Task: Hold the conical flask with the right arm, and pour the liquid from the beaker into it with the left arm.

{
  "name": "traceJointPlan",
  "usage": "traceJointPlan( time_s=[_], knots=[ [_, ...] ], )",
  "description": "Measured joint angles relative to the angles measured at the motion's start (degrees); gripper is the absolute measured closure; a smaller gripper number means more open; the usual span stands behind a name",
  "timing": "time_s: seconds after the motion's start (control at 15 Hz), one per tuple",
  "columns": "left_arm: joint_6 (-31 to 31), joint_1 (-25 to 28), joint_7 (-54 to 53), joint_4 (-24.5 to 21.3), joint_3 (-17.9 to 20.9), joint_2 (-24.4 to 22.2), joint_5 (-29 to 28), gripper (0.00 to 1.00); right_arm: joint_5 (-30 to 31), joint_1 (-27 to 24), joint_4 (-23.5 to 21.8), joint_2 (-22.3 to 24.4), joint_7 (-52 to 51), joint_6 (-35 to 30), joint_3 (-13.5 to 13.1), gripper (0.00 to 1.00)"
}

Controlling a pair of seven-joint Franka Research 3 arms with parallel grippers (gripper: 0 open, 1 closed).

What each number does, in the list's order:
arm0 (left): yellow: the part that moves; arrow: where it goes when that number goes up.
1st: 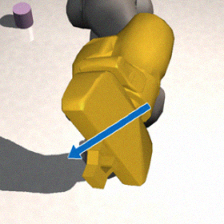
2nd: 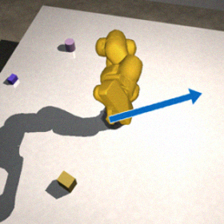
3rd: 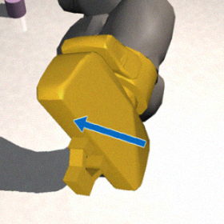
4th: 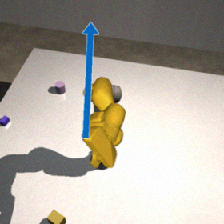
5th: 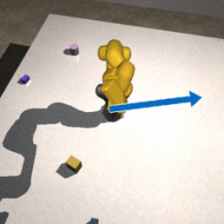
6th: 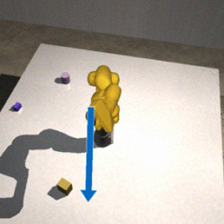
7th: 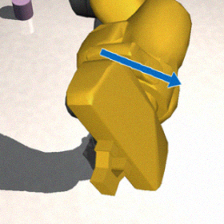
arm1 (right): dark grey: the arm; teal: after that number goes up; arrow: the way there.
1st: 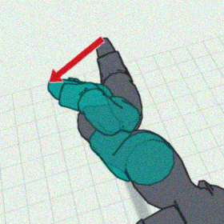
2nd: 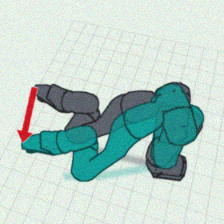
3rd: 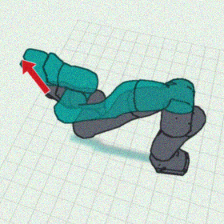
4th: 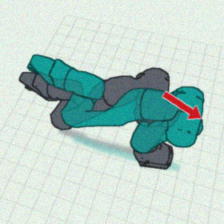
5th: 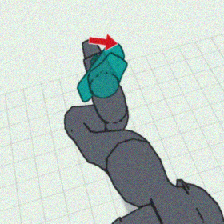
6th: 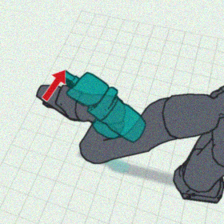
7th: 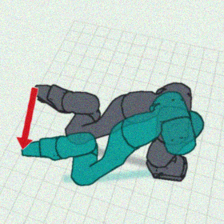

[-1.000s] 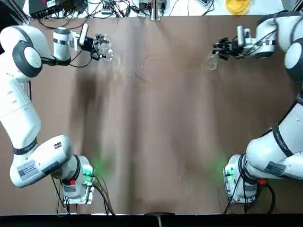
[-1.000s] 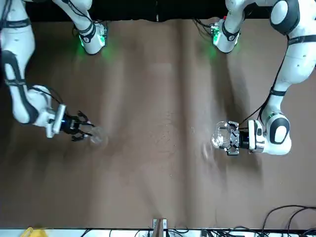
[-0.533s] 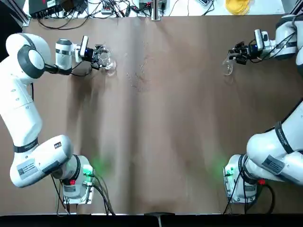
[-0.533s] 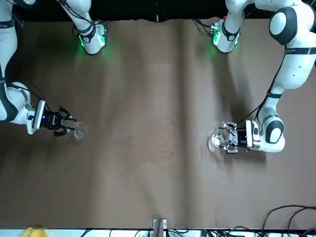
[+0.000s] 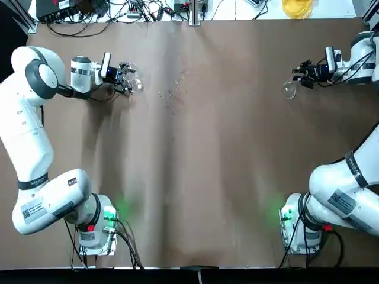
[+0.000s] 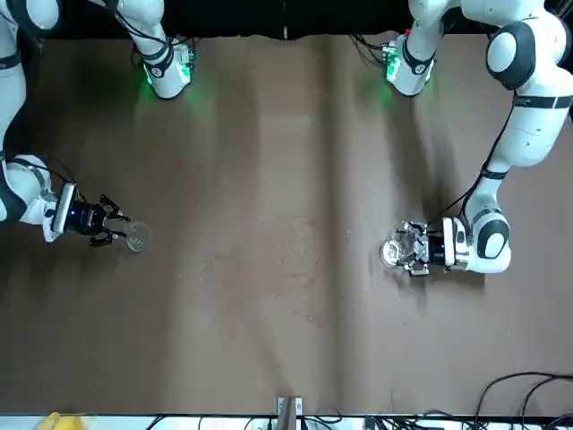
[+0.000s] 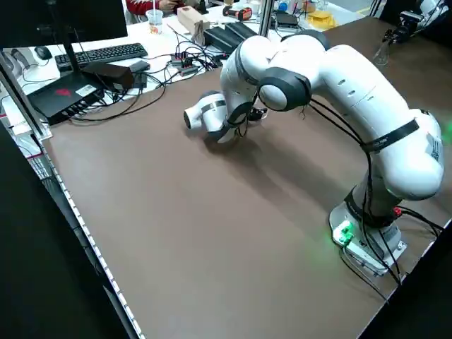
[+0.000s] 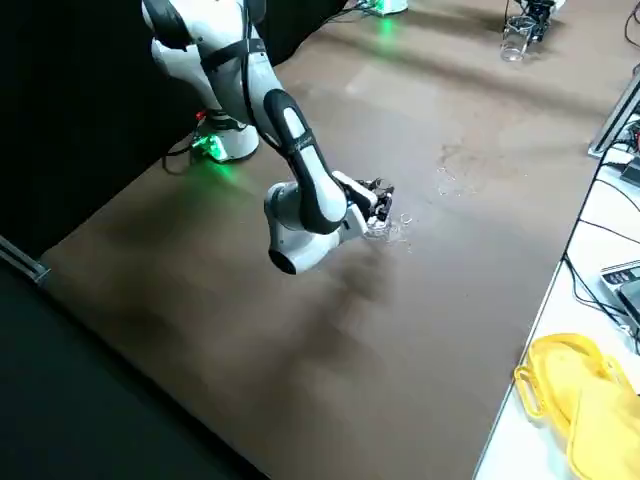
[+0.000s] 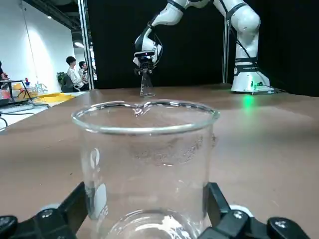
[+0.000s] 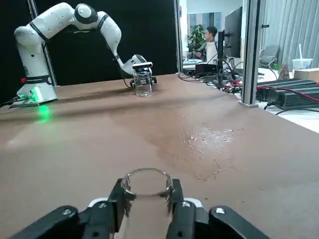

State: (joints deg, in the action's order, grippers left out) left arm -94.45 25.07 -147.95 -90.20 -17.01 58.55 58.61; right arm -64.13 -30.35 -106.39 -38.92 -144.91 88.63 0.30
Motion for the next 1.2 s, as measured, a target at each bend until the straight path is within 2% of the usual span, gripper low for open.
traceJointPlan(
  time_s=[0.27, 0.53, 0.87, 1.07, 1.2],
  knots=[
    [0.04, -0.03, -0.01, 0.10, 0.15, 0.01, 0.02, 0.00, 0.28, -0.05, 0.72, -0.21, 0.00, -0.10, 0.08, 0.53],
    [0.04, -0.02, 0.13, 0.56, 0.99, -0.04, 0.02, 0.01, 2.28, -0.65, 2.88, -0.22, 0.11, -0.46, 0.06, 0.20],
    [-0.03, 0.01, 0.13, 0.92, 2.50, -0.20, 0.02, 0.00, 4.76, -3.94, 7.20, -0.23, 3.98, -3.89, 0.03, 0.13],
    [-0.09, 0.02, 0.16, 1.38, 4.04, -0.99, -0.04, 0.01, 7.77, -4.47, 13.98, -0.15, 13.53, -7.27, 0.10, 0.12],
    [-0.05, 0.56, 3.66, 2.00, 5.36, -3.37, -0.89, 0.00, 9.53, -4.38, 17.85, 0.18, 20.38, -7.74, 0.51, 0.12]
  ],
)
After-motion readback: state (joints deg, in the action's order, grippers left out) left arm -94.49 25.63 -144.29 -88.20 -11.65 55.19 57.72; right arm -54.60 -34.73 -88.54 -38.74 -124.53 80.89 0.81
